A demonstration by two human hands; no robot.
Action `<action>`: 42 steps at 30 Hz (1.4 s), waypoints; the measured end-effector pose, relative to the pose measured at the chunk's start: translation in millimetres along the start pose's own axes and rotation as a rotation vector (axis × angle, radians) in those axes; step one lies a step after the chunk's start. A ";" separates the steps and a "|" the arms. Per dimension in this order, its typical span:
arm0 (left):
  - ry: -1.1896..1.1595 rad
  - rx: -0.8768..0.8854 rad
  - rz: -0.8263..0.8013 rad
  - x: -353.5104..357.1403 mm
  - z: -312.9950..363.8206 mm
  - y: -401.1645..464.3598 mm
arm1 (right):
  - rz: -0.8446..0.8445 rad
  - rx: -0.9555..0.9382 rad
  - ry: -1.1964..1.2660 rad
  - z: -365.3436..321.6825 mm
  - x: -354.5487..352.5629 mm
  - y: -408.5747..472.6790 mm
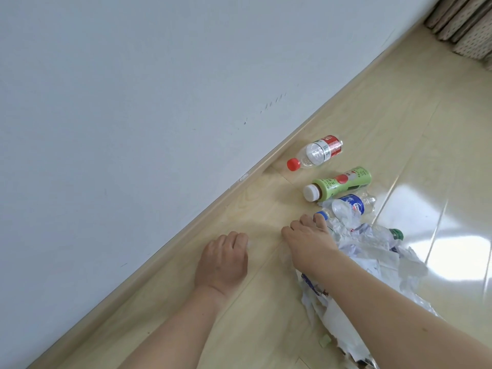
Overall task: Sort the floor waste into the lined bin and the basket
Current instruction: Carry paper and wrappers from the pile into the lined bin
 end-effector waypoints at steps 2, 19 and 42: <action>-0.013 -0.002 0.001 -0.2 0.3 0.0 | 0.028 -0.026 -0.013 -1.6 0.2 3.2; -0.132 -0.165 -0.286 -9.6 -0.8 3.2 | 0.388 0.328 1.113 43.8 -83.6 -60.2; -0.726 0.257 -0.835 -172.2 554.2 -22.8 | 0.931 1.274 1.148 297.3 49.3 -600.8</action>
Point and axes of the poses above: each hand's wrist, its own y-axis towards the middle knuckle, its own x-axis out of the palm, z = x × y, the point moved 7 cm from there along y, towards the middle knuckle, and after that the axes turned 2 degrees about z, right-handed, at the moved point
